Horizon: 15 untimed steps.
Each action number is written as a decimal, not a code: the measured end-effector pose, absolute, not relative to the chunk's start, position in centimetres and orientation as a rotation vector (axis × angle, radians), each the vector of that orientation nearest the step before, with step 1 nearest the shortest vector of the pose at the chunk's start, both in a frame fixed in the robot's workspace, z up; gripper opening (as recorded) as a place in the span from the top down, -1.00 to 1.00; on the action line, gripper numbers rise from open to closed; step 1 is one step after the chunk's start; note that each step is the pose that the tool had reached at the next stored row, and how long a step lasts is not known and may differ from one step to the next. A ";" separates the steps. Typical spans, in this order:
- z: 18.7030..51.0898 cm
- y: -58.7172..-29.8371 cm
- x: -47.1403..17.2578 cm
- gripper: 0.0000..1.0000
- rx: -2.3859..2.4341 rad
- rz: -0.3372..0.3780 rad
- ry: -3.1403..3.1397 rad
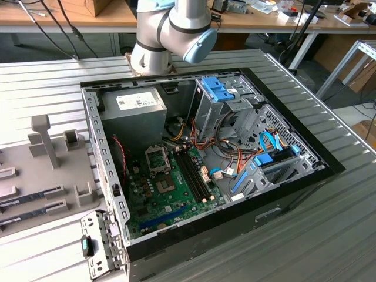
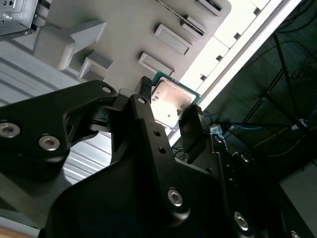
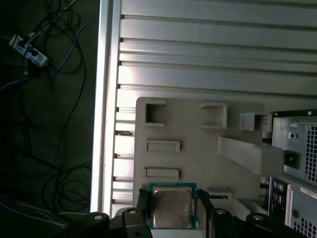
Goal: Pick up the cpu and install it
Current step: 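Pick up the cpu and move it towards the insertion slot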
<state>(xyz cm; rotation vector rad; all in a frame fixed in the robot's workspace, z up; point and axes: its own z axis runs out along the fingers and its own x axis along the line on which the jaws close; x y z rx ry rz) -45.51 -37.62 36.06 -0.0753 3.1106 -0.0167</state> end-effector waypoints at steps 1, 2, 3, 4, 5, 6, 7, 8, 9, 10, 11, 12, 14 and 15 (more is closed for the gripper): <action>36.2 -37.6 -45.5 0.05 -0.075 -0.016 3.111; 36.3 -37.6 -45.5 0.05 -0.075 -0.016 3.111; 36.4 -37.6 -45.5 0.05 -0.075 -0.015 3.111; 36.5 -37.6 -45.5 0.05 -0.075 -0.015 3.111; 36.6 -37.6 -45.5 0.05 -0.075 -0.014 3.111; 36.7 -37.6 -45.5 0.05 -0.075 -0.014 3.111; 36.9 -37.6 -45.5 0.05 -0.075 -0.013 3.111; 36.9 -37.6 -45.5 0.05 -0.075 -0.012 3.111; 37.0 -37.6 -45.5 0.05 -0.075 -0.012 3.110; 37.1 -37.6 -45.5 0.05 -0.075 -0.011 3.110; 37.3 -37.6 -45.5 0.05 -0.075 -0.011 3.111; 37.5 -37.6 -45.5 0.05 -0.075 -0.010 3.110; 37.6 -37.6 -45.5 0.05 -0.075 -0.009 3.111; 37.7 -37.6 -45.5 0.05 -0.075 -0.009 3.111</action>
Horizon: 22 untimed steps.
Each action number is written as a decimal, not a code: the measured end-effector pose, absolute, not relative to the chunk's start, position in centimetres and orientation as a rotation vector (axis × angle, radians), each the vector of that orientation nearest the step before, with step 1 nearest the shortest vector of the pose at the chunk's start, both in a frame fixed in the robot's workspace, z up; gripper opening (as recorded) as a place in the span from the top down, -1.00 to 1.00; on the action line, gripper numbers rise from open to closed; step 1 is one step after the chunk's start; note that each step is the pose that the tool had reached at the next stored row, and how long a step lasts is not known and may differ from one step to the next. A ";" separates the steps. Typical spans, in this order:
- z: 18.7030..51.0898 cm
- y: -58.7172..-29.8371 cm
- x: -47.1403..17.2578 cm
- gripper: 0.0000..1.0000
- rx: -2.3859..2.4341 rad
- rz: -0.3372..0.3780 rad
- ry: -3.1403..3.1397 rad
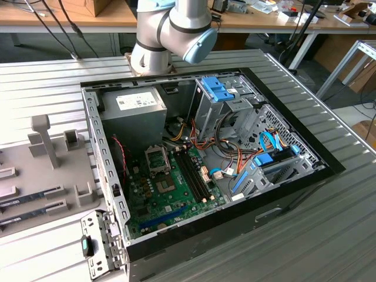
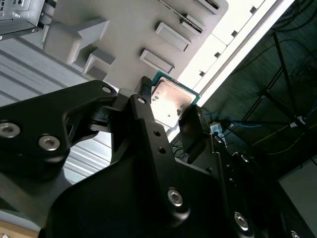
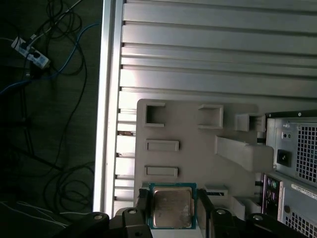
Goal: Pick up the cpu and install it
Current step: 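Pick up the cpu and move it towards the insertion slot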
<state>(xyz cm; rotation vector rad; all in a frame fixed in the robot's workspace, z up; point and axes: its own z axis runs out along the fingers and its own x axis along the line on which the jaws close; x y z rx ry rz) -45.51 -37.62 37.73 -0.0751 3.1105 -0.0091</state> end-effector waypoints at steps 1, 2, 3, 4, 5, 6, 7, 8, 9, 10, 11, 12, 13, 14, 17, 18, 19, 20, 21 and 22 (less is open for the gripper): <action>37.8 -37.6 -45.5 0.05 -0.075 -0.009 3.111; 37.9 -37.6 -45.5 0.05 -0.075 -0.009 3.111; 38.0 -37.6 -45.5 0.05 -0.075 -0.008 3.110; 38.1 -37.6 -45.5 0.05 -0.075 -0.008 3.110; 38.2 -37.6 -45.5 0.05 -0.075 -0.008 3.110; 38.3 -37.6 -45.5 0.05 -0.075 -0.008 3.110; 38.4 -37.6 -45.5 0.05 -0.075 -0.007 3.110; 38.5 -37.6 -45.5 0.05 -0.075 -0.007 3.110; 38.7 -37.6 -45.5 0.05 -0.075 -0.006 3.110; 38.8 -37.6 -45.5 0.05 -0.075 -0.006 3.111; 38.9 -37.6 -45.5 0.05 -0.075 -0.006 3.110; 39.0 -37.6 -45.5 0.05 -0.075 -0.006 3.110; 39.2 -37.6 -45.5 0.05 -0.075 -0.005 3.110; 39.3 -37.6 -45.5 0.05 -0.075 -0.005 3.110; 39.6 -37.6 -45.5 0.05 -0.075 -0.005 3.110; 39.7 -37.6 -45.5 0.05 -0.075 -0.004 3.110; 39.8 -37.6 -45.5 0.05 -0.075 -0.004 3.110; 39.9 -37.6 -45.5 0.05 -0.075 -0.004 3.110; 40.1 -37.6 -45.5 0.05 -0.075 -0.004 3.110; 40.2 -37.6 -45.5 0.05 -0.075 -0.003 3.110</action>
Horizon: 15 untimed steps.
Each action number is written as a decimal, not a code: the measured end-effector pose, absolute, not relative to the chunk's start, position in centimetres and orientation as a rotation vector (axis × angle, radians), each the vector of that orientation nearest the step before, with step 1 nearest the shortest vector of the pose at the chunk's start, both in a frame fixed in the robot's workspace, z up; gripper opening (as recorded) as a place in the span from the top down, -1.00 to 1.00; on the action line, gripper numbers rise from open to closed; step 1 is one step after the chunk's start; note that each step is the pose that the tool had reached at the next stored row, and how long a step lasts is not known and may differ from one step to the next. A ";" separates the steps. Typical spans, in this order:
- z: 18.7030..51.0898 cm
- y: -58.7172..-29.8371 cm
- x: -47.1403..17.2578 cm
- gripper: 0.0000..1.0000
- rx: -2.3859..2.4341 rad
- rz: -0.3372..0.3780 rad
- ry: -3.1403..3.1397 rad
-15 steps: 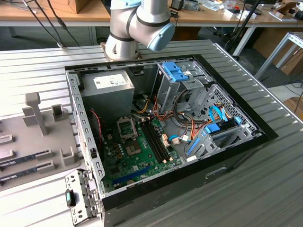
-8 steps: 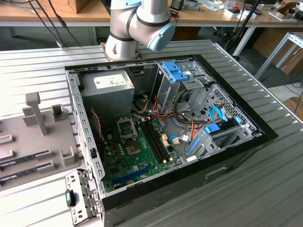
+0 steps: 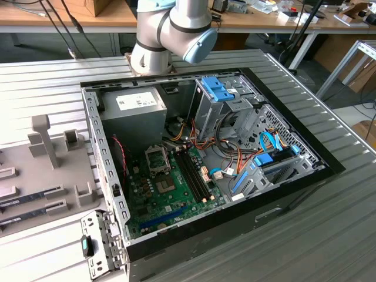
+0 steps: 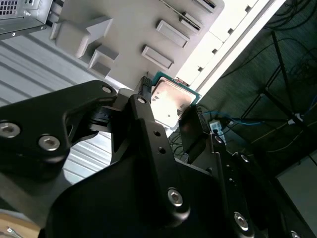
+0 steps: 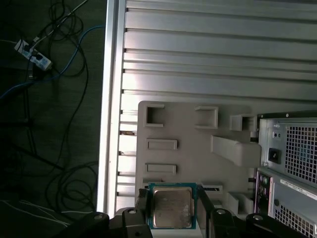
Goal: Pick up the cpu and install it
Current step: 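Pick up the cpu and move it towards the insertion slot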
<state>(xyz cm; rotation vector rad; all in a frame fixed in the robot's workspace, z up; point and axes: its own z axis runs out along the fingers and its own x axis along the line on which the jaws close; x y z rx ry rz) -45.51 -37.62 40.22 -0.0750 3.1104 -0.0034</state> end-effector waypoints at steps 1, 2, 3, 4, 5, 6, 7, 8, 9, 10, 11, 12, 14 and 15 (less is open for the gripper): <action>40.3 -37.6 -45.5 0.05 -0.075 -0.003 3.110; 40.4 -37.6 -45.5 0.05 -0.075 -0.003 3.110; 40.5 -37.6 -45.5 0.05 -0.075 -0.003 3.110; 40.7 -37.6 -45.5 0.05 -0.075 -0.003 3.110; 40.7 -37.6 -45.5 0.05 -0.075 -0.003 3.110; 40.9 -37.6 -45.5 0.05 -0.075 -0.002 3.110; 41.1 -37.6 -45.5 0.05 -0.075 -0.002 3.110; 41.3 -37.6 -45.5 0.05 -0.075 -0.001 3.110; 41.4 -37.6 -45.5 0.05 -0.075 0.000 3.110; 41.5 -37.6 -45.5 0.05 -0.075 0.000 3.110; 41.6 -37.6 -45.5 0.05 -0.075 0.000 3.110; 41.8 -37.6 -45.5 0.05 -0.075 0.001 3.110; 42.0 -37.6 -45.5 0.05 -0.075 0.002 3.110; 42.2 -37.6 -45.5 0.05 -0.075 0.003 3.110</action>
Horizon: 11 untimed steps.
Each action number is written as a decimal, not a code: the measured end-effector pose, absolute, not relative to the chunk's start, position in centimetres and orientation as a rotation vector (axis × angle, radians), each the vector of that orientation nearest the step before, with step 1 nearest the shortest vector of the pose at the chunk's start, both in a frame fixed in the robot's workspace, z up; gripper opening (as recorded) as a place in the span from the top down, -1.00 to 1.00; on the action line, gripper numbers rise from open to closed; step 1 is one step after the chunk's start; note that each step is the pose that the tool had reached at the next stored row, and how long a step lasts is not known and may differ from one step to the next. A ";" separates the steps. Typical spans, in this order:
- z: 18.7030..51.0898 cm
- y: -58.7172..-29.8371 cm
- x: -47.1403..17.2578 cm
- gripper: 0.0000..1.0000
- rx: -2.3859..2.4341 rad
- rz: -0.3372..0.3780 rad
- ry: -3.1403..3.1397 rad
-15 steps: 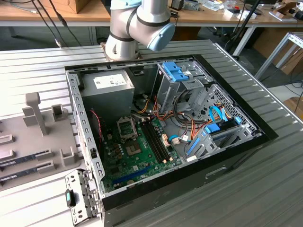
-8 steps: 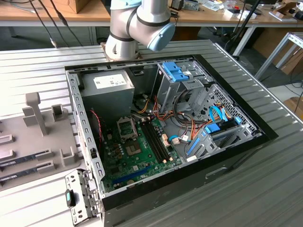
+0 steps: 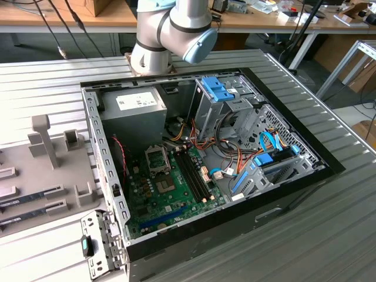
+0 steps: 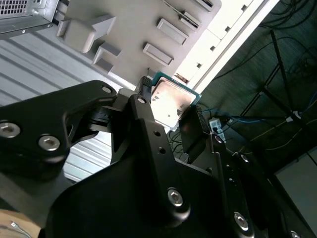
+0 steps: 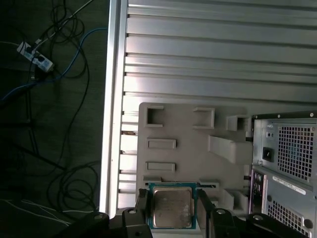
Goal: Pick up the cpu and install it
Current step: 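Pick up the cpu and move it towards the insertion slot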
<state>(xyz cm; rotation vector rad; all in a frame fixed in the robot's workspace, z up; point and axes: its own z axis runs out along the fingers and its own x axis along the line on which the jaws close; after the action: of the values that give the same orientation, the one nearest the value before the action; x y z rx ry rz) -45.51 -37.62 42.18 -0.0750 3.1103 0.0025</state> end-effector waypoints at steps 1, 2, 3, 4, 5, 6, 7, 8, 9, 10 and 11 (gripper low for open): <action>42.3 -37.6 -45.5 0.05 -0.075 0.003 3.110; 42.5 -37.6 -45.5 0.05 -0.075 0.004 3.110; 42.7 -37.6 -45.5 0.05 -0.075 0.004 3.110; 42.9 -37.6 -45.5 0.05 -0.075 0.005 3.110; 42.9 -37.6 -45.5 0.05 -0.075 0.005 3.110; 42.9 -37.6 -45.5 0.05 -0.075 0.006 3.110; 42.9 -37.6 -45.5 0.05 -0.075 0.006 3.110; 42.9 -37.6 -45.5 0.05 -0.075 0.006 3.110; 42.9 -37.6 -45.5 0.05 -0.075 0.006 3.110; 42.9 -37.6 -45.5 0.05 -0.075 0.006 3.110; 42.9 -37.6 -45.4 0.05 -0.075 0.006 3.110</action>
<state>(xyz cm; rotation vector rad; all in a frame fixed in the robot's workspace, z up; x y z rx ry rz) -45.43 -37.62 42.87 -0.0750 3.1104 0.0058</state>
